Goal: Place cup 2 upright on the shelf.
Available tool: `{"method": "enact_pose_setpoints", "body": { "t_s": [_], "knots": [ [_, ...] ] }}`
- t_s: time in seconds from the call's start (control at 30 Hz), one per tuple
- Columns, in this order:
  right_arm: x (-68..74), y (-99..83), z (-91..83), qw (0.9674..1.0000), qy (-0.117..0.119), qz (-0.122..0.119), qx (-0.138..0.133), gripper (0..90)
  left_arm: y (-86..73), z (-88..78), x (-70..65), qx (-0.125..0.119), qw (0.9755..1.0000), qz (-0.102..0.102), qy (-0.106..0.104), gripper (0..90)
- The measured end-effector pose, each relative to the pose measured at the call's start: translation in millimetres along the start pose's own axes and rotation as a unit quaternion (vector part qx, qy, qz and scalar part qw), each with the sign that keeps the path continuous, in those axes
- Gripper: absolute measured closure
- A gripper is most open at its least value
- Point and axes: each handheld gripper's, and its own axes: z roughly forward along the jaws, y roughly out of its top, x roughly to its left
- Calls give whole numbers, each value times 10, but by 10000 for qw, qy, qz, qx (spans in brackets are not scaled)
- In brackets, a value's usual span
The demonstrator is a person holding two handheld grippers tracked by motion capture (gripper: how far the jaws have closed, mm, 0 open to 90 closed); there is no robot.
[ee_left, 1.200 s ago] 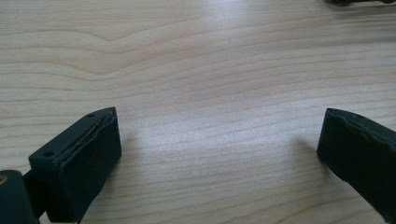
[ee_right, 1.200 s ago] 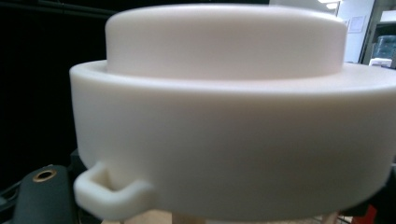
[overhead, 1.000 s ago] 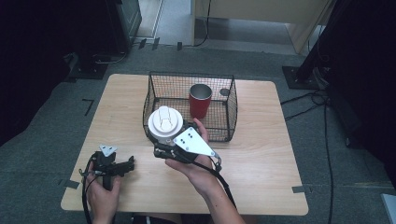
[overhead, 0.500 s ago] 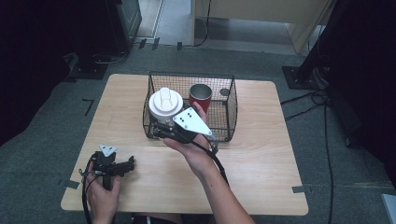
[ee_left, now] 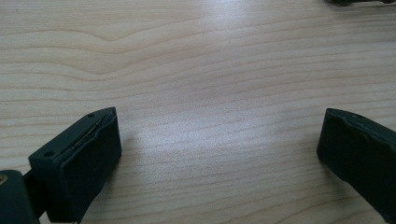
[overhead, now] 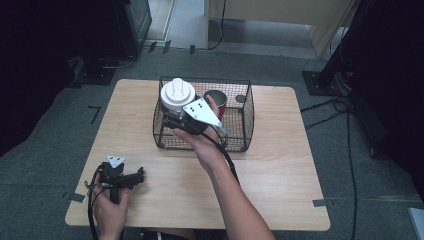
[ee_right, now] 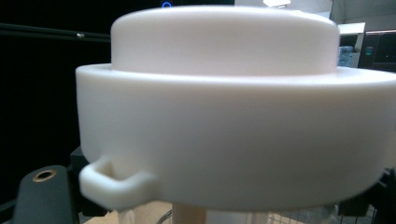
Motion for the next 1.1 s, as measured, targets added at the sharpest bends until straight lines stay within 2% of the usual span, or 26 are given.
{"method": "enact_pose_setpoints", "body": {
  "t_s": [0.3, 0.5, 0.67, 0.93, 1.1],
  "knots": [
    [-130, -114, 270, 9999, -140, -25, 92, 156, 0, 1, 0, -6, 10000, -1, 3, 4],
    [-226, -251, 473, 9996, -203, -40, 212, 156, 0, 1, -1, -7, 10000, -4, 3, 4],
    [-264, -330, 550, 9995, -206, 15, 258, 156, 0, 1, -1, -9, 10000, -6, 2, 4],
    [-307, -502, 671, 9985, -123, -70, 529, 156, 0, 0, 0, -2, 10000, 0, 2, 4],
    [-341, -588, 748, 9977, -74, -39, 671, 156, -1, 0, 0, -4, 10000, 1, 1, 4]
  ]
}}
